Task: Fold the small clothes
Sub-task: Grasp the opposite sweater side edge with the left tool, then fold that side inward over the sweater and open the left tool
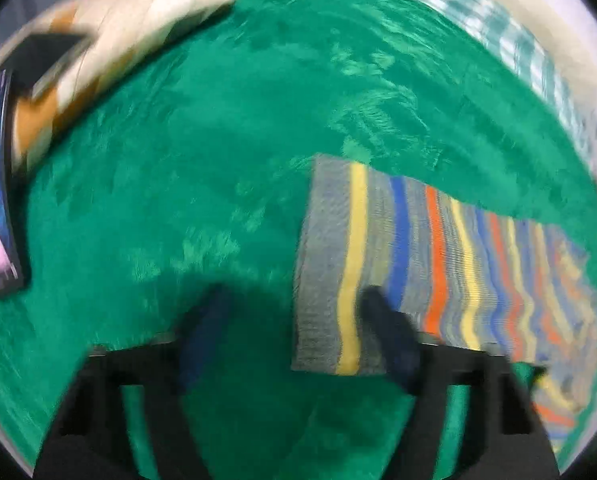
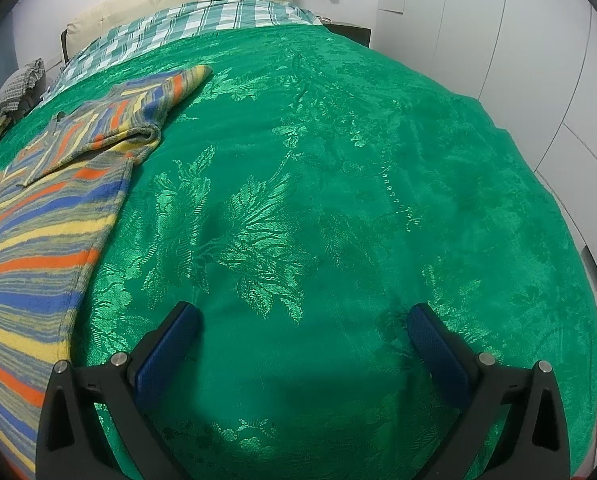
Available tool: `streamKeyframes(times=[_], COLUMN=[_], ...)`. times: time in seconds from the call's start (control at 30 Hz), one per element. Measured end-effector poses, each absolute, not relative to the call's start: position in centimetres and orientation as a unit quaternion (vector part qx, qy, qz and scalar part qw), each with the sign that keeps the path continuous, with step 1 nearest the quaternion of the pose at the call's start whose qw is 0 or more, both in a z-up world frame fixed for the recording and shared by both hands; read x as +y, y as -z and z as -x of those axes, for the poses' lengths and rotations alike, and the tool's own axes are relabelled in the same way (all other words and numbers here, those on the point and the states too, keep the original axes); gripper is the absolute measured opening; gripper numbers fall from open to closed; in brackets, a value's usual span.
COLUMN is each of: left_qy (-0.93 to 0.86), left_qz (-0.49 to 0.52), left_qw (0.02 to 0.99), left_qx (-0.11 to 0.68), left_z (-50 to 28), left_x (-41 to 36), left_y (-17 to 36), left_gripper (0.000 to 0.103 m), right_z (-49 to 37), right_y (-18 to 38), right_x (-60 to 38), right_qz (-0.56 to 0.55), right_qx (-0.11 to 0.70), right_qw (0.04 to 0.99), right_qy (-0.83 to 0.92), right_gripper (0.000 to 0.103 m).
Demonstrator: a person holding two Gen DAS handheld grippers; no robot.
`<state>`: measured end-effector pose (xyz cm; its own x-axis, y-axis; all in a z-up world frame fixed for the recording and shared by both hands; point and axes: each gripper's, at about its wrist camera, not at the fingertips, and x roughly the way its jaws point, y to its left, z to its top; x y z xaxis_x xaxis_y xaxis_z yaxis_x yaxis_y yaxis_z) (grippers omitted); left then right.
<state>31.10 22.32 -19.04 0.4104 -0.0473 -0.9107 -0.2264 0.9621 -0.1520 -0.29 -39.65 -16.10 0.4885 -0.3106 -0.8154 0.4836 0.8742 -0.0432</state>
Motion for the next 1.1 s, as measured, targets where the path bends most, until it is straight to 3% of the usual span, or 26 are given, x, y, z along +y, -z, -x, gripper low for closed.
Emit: streamKeyframes(times=[0.03, 0.07, 0.23, 0.4, 0.57, 0.6, 0.67, 0.7, 0.73, 0.9, 1.1], left_qy=[-0.046, -0.050, 0.006, 0.157, 0.271, 0.295, 0.327, 0.316, 0.303, 0.233, 0.093], left_qz=[0.116, 0.106, 0.058, 0.015, 0.009, 0.006, -0.004, -0.015, -0.021, -0.006, -0.057], left_qw=[0.833, 0.830, 0.867, 0.889, 0.864, 0.853, 0.817, 0.806, 0.804, 0.838, 0.875], left_qx=[0.539, 0.546, 0.494, 0.431, 0.424, 0.430, 0.476, 0.500, 0.511, 0.493, 0.471], left_z=[-31.4, -31.9, -32.3, -30.6, -28.2, -28.0, -27.6, -27.6, -27.5, -25.8, -21.3], left_x=[21.8, 21.2, 15.7, 3.6, -7.8, -9.8, -14.1, -14.9, -15.0, -8.4, 4.0], left_y=[18.8, 18.5, 11.5, 3.2, 2.1, 2.8, 5.7, 7.1, 7.9, 9.5, 12.5], left_gripper=[0.005, 0.003, 0.002, 0.002, 0.003, 0.005, 0.021, 0.050, 0.071, 0.094, 0.095], right_z=[0.3, 0.3, 0.3, 0.3, 0.3, 0.4, 0.4, 0.3, 0.4, 0.4, 0.3], right_y=[16.1, 16.1, 16.0, 16.1, 16.1, 16.1, 16.1, 16.1, 16.1, 16.1, 16.1], right_x=[-39.6, -39.6, -39.5, -39.6, -39.5, -39.5, -39.5, -39.5, -39.6, -39.5, -39.5], right_qz=[-0.096, -0.095, -0.095, -0.095, -0.095, -0.095, -0.096, -0.095, -0.096, -0.095, -0.092], right_qx=[0.450, 0.450, 0.448, 0.449, 0.449, 0.449, 0.449, 0.449, 0.449, 0.448, 0.449], right_qw=[0.857, 0.857, 0.858, 0.858, 0.857, 0.857, 0.858, 0.857, 0.858, 0.858, 0.858], right_qy=[0.232, 0.232, 0.233, 0.233, 0.233, 0.233, 0.233, 0.233, 0.233, 0.232, 0.233], right_gripper=[0.103, 0.103, 0.103, 0.103, 0.103, 0.103, 0.103, 0.103, 0.103, 0.103, 0.103])
